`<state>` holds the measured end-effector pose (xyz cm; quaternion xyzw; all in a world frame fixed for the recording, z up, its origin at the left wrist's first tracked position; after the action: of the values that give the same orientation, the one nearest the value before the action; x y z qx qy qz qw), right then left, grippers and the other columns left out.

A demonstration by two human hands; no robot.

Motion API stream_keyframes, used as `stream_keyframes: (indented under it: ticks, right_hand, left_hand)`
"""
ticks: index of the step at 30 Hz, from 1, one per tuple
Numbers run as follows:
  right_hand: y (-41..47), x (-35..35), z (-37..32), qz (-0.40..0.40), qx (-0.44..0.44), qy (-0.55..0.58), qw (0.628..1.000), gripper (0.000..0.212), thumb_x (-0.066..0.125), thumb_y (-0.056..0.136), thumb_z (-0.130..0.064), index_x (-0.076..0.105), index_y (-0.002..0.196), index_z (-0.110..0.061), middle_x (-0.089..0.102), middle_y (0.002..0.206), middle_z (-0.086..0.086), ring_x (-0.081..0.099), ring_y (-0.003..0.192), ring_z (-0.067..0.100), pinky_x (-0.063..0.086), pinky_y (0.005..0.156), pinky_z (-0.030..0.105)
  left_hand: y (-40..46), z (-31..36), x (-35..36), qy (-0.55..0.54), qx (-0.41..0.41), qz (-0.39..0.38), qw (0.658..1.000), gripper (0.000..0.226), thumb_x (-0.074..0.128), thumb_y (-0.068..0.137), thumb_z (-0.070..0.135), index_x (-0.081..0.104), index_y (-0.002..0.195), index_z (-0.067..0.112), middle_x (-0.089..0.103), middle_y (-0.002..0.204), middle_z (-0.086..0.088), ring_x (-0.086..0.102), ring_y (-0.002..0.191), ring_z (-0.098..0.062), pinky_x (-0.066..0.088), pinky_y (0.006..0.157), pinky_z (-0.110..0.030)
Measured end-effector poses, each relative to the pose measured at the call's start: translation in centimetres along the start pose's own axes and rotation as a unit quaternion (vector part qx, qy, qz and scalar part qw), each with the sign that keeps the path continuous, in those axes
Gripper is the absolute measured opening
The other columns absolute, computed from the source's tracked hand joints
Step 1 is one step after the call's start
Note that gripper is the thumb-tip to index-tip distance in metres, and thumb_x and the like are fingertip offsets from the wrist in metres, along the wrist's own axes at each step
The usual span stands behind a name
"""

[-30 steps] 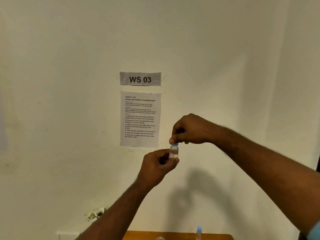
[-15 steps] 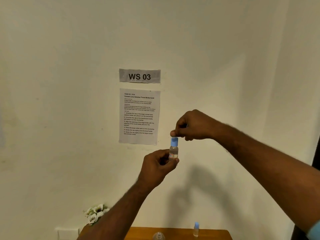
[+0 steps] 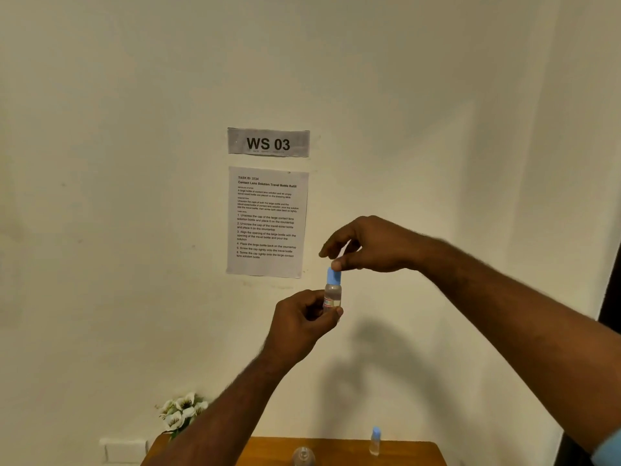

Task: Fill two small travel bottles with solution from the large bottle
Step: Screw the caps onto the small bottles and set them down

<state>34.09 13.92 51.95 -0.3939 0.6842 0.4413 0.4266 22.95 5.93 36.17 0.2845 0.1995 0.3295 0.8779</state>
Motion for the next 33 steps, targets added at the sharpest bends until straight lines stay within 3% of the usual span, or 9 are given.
stream_keyframes:
  ticks: [3,5,7,9,11,15,20,26,33]
  right_hand:
    - [-0.1,1.1,0.2,-0.053,-0.009,-0.018,0.998,0.032,0.073,0.090,-0.013,0.073,0.117,-0.029,0.072,0.110,-0.013,0.069,0.082,0.005,0.051,0.066,0.015]
    - [0.3,1.6,0.5,-0.026,-0.004,-0.049,0.998,0.022,0.074,0.090,-0.020,0.075,0.110,-0.028,0.074,0.096,-0.009,0.066,0.071,0.005,0.048,0.064,0.018]
    - [0.4,1.8,0.6,-0.009,0.002,-0.059,0.998,0.019,0.074,0.089,-0.035,0.075,0.106,-0.026,0.072,0.086,-0.011,0.067,0.074,0.008,0.049,0.067,0.022]
    - [0.3,1.9,0.8,-0.018,0.006,-0.053,0.998,0.029,0.074,0.086,-0.043,0.074,0.111,-0.027,0.074,0.095,-0.011,0.069,0.084,0.008,0.053,0.074,0.024]
    - [0.1,2.0,1.1,-0.041,0.009,-0.015,0.999,0.032,0.077,0.086,-0.040,0.072,0.115,-0.028,0.075,0.099,-0.011,0.071,0.083,0.010,0.057,0.077,0.025]
    - [0.0,2.2,2.1,-0.018,0.018,0.028,0.999,0.017,0.080,0.084,-0.029,0.079,0.098,-0.019,0.076,0.076,-0.004,0.072,0.068,0.011,0.060,0.072,0.027]
    - [-0.3,2.9,2.3,0.031,0.028,-0.005,0.999,0.011,0.079,0.083,-0.029,0.078,0.090,-0.020,0.075,0.073,-0.004,0.071,0.068,0.011,0.054,0.065,0.026]
    - [-2.3,6.8,5.3,0.072,0.057,0.214,0.973,0.026,0.081,0.082,-0.035,0.075,0.102,-0.020,0.075,0.090,-0.001,0.073,0.079,0.021,0.062,0.069,0.030]
    - [-5.3,15.4,9.4,0.107,0.126,0.327,0.931,0.025,0.085,0.078,-0.033,0.078,0.100,-0.026,0.077,0.096,-0.006,0.073,0.081,0.023,0.062,0.077,0.042]
  left_hand:
    - [0.2,-0.1,0.0,0.000,0.001,-0.001,1.000,0.016,0.081,0.086,0.016,0.080,0.102,0.016,0.077,0.084,0.004,0.070,0.075,-0.008,0.057,0.075,-0.021]
    - [0.2,-0.3,0.1,0.000,-0.001,-0.006,1.000,0.015,0.081,0.086,0.017,0.080,0.101,0.019,0.077,0.083,0.003,0.070,0.075,-0.008,0.057,0.075,-0.023]
    - [0.1,-0.6,0.4,-0.002,-0.006,-0.015,1.000,0.014,0.081,0.086,0.020,0.080,0.100,0.021,0.078,0.085,0.001,0.072,0.079,-0.017,0.060,0.077,-0.031]
    - [0.0,-0.8,0.6,-0.008,-0.009,-0.018,1.000,0.012,0.081,0.086,0.022,0.080,0.097,0.021,0.077,0.085,-0.002,0.072,0.081,-0.024,0.060,0.080,-0.037]
    - [0.0,-0.8,0.6,-0.011,-0.007,-0.014,1.000,0.007,0.080,0.086,0.020,0.080,0.093,0.020,0.076,0.083,-0.003,0.071,0.079,-0.023,0.058,0.078,-0.036]
    - [0.1,-0.8,0.8,-0.023,-0.008,-0.016,1.000,0.006,0.082,0.085,0.019,0.079,0.090,0.021,0.074,0.081,-0.003,0.067,0.073,-0.013,0.056,0.073,-0.033]
    - [-0.3,-1.2,1.4,-0.010,-0.014,-0.009,1.000,0.010,0.081,0.085,0.023,0.079,0.093,0.019,0.075,0.082,-0.004,0.070,0.081,-0.029,0.057,0.078,-0.043]
    - [-0.7,-1.8,1.6,-0.039,-0.035,-0.005,0.999,0.012,0.078,0.090,0.021,0.079,0.102,0.018,0.078,0.089,-0.003,0.073,0.086,-0.024,0.060,0.083,-0.040]
    - [-3.2,-6.5,3.5,0.022,-0.065,-0.105,0.992,0.028,0.073,0.092,0.036,0.074,0.119,0.031,0.078,0.099,0.002,0.074,0.094,-0.016,0.060,0.090,-0.042]
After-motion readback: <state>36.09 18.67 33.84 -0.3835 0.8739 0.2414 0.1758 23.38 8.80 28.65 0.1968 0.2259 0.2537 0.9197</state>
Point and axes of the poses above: each hand's wrist, its own y-axis towards the middle knuckle, its own x-axis out of the palm, z = x × y, the point moved 5 cm from there along y, towards the middle knuckle
